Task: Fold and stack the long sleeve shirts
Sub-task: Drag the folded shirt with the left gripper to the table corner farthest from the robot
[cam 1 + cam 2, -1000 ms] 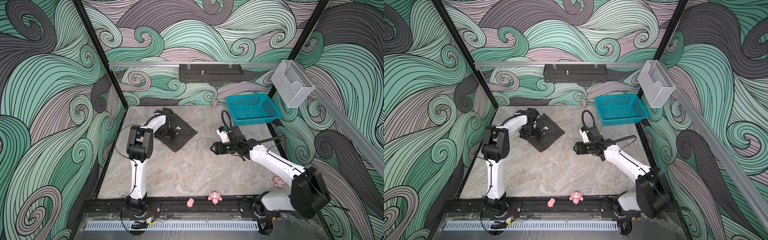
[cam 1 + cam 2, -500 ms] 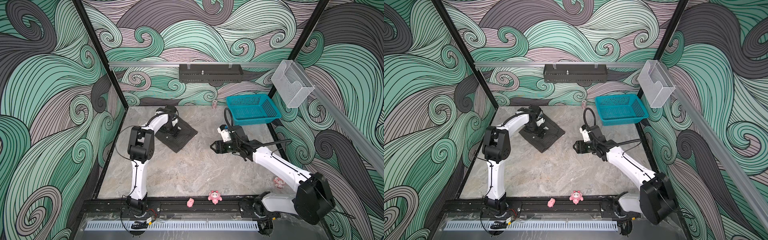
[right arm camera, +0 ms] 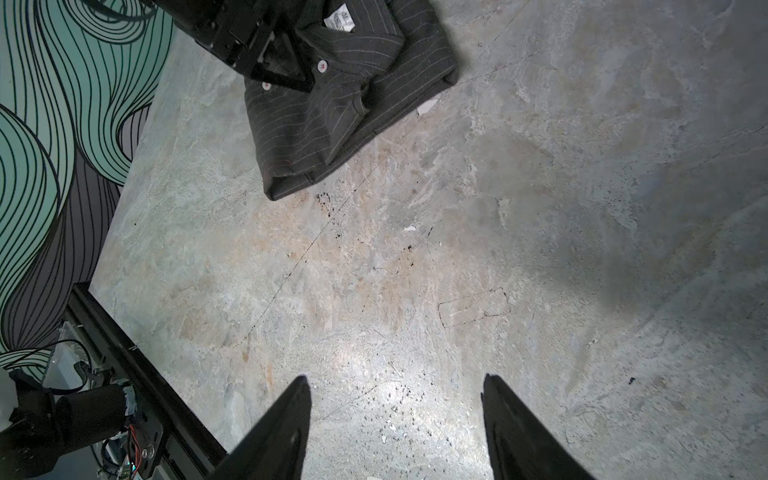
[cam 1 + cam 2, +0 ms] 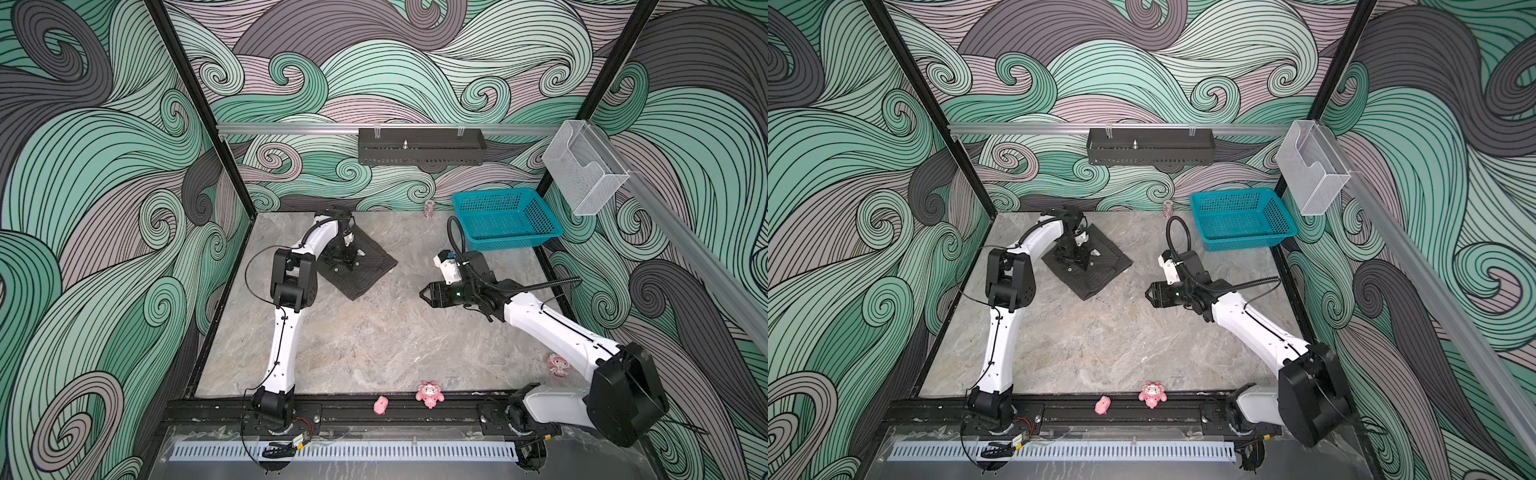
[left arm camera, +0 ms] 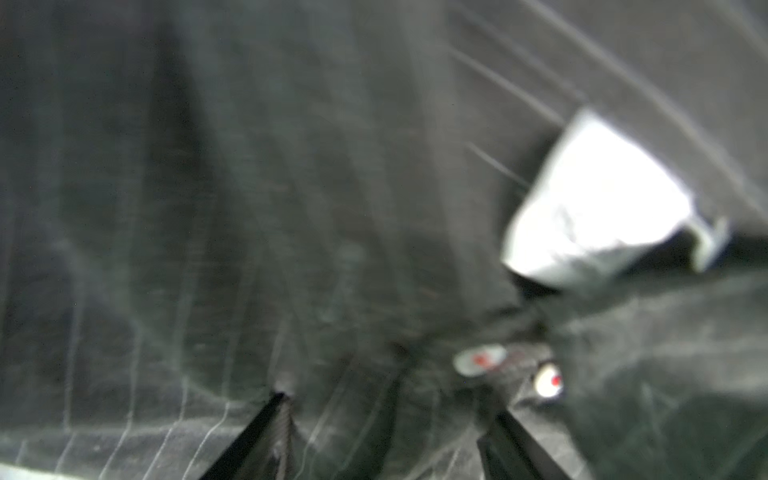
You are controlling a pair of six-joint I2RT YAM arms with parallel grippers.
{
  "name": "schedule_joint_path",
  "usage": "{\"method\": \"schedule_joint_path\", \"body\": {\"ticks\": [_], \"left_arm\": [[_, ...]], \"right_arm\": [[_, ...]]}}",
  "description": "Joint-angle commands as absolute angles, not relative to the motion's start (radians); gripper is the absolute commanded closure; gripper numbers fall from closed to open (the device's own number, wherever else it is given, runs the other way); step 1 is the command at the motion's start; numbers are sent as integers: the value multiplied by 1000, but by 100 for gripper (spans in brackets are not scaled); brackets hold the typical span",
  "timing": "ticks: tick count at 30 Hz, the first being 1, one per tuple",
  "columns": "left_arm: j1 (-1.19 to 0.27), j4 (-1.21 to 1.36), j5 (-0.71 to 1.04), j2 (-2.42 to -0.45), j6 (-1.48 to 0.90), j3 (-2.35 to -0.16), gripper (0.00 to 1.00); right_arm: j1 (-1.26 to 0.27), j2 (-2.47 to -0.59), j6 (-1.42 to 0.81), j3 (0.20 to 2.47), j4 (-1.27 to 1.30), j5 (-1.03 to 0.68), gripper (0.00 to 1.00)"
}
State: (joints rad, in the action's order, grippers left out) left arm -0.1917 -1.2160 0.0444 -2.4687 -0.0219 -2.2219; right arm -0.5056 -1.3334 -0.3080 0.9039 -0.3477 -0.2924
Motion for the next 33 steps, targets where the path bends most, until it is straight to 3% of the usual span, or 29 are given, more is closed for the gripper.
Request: {"method": "schedule_joint_path", "body": {"ticks": [1,7,13,18,23,29,33], "left_arm": [[-91,-1352,79,-2538,-211,-2232,32],[-29,-1351,129,-2540,-227,-2208,35],[-37,-1288,151,-2487,-219,-2148,31],[-14,-1353,116,-2584,-286,-2303,32],[41,-1353,158,-2669,-404,-2430,43],[98,-1245,167,-2679,-411,-2506,45],[131,-1300,203,-2791,-403,-2754,45]], "right_arm": [[-502,-1348,-305,902,-340,-304,34],[-503,-1381,-305,916,-336,-310,34],[-502,-1407,-316,927,-322,-323,34],[-503,-1413,-324,933,-319,-327,34],[-502,-1423,-322,949,-326,-327,34],[-497,-1447,-303,975,-340,-329,34],[-490,-1482,-304,989,-332,-343,33]]}}
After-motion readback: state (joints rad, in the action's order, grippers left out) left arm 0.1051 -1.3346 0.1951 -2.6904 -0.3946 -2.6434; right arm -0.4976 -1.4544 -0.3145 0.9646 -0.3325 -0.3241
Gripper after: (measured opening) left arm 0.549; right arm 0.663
